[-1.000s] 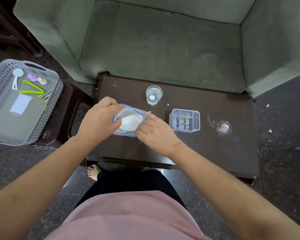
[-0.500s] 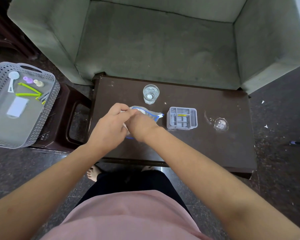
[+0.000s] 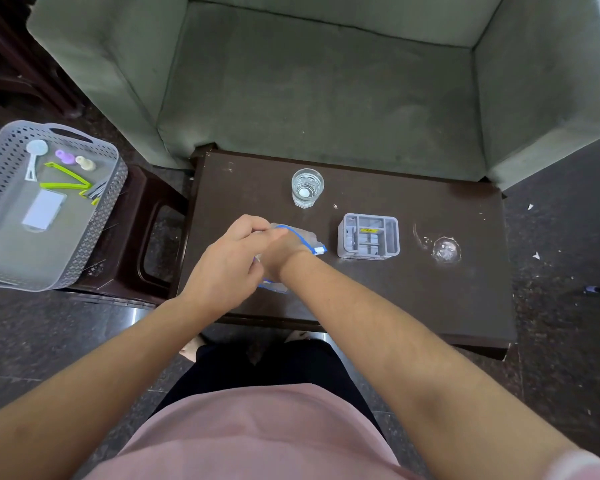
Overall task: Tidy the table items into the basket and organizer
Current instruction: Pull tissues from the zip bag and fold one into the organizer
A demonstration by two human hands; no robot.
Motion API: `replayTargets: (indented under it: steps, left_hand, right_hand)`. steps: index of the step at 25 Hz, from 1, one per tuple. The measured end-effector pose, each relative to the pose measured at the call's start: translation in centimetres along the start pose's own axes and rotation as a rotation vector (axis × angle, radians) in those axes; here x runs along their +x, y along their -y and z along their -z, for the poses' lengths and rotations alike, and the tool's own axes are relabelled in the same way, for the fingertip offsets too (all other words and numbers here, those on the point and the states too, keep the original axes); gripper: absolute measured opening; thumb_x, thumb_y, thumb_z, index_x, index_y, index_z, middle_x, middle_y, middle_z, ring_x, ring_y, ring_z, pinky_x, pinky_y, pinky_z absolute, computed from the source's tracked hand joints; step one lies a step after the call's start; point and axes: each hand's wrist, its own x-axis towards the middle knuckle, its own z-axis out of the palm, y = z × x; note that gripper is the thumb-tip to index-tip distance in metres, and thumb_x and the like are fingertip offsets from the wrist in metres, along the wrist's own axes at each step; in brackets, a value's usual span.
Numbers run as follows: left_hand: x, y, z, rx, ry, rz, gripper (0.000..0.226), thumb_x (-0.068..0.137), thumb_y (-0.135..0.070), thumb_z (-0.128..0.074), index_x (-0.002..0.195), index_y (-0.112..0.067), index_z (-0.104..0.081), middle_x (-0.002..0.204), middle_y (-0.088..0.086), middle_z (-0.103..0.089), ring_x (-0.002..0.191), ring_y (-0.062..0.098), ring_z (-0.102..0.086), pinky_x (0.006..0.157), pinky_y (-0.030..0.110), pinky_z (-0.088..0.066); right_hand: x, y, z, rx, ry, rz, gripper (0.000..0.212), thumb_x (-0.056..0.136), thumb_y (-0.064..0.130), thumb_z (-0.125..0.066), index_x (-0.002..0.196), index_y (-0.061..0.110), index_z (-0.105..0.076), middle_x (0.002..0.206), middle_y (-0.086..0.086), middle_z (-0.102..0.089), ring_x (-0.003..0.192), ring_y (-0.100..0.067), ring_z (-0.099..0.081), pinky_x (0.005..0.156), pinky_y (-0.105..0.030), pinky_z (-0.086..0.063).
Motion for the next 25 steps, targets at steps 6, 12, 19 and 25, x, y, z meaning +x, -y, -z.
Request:
replayTargets:
  steps: [6, 12, 19, 25]
  left_hand:
    - [-0.4, -0.1, -0.2, 0.009, 0.020, 0.037, 0.062, 0.073, 0.007, -0.048, 0.123, -0.028, -0.058, 0.112, -0.016, -0.048, 0.081, 0.010, -0.049, 0.073, 0.035, -0.050]
    - [-0.1, 0.4, -0.3, 0.059, 0.043, 0.058, 0.064, 0.073, 0.007, -0.045, 0.126, -0.028, -0.055, 0.116, -0.016, -0.046, 0.091, 0.016, -0.055, 0.075, 0.037, -0.051]
    - [1.7, 1.7, -1.3, 0.118, 0.089, 0.164, 0.063, 0.074, 0.007, -0.046, 0.129, -0.022, -0.051, 0.125, -0.007, -0.047, 0.103, 0.021, -0.055, 0.082, 0.037, -0.050]
    - [3.3, 2.4, -0.8, 0.029, 0.152, 0.261, 0.062, 0.075, 0.007, -0.049, 0.130, -0.021, -0.053, 0.123, -0.001, -0.049, 0.104, 0.022, -0.054, 0.085, 0.028, -0.043]
  right_hand:
    - [-0.6, 0.4, -0.8, 0.109, -0.077, -0.218, 0.028, 0.090, 0.011, -0.041, 0.062, 0.015, -0.040, 0.062, 0.007, -0.033, 0.061, -0.010, -0.041, 0.070, -0.026, -0.038]
    - [-0.3, 0.2, -0.2, 0.115, 0.047, -0.263, 0.027, 0.089, 0.010, -0.044, 0.064, 0.019, -0.045, 0.068, 0.011, -0.042, 0.065, -0.011, -0.048, 0.066, -0.025, -0.040]
    - [-1.7, 0.0, 0.0, -0.024, -0.236, -0.054, 0.026, 0.090, 0.001, -0.046, 0.113, 0.007, -0.056, 0.112, -0.004, -0.063, 0.100, -0.022, -0.064, 0.048, -0.025, -0.035]
    - [-3.0, -3.4, -1.0, 0.434, -0.378, -0.147, 0.024, 0.093, 0.019, -0.051, 0.112, 0.024, -0.063, 0.114, 0.000, -0.064, 0.102, -0.023, -0.061, 0.077, -0.032, -0.046]
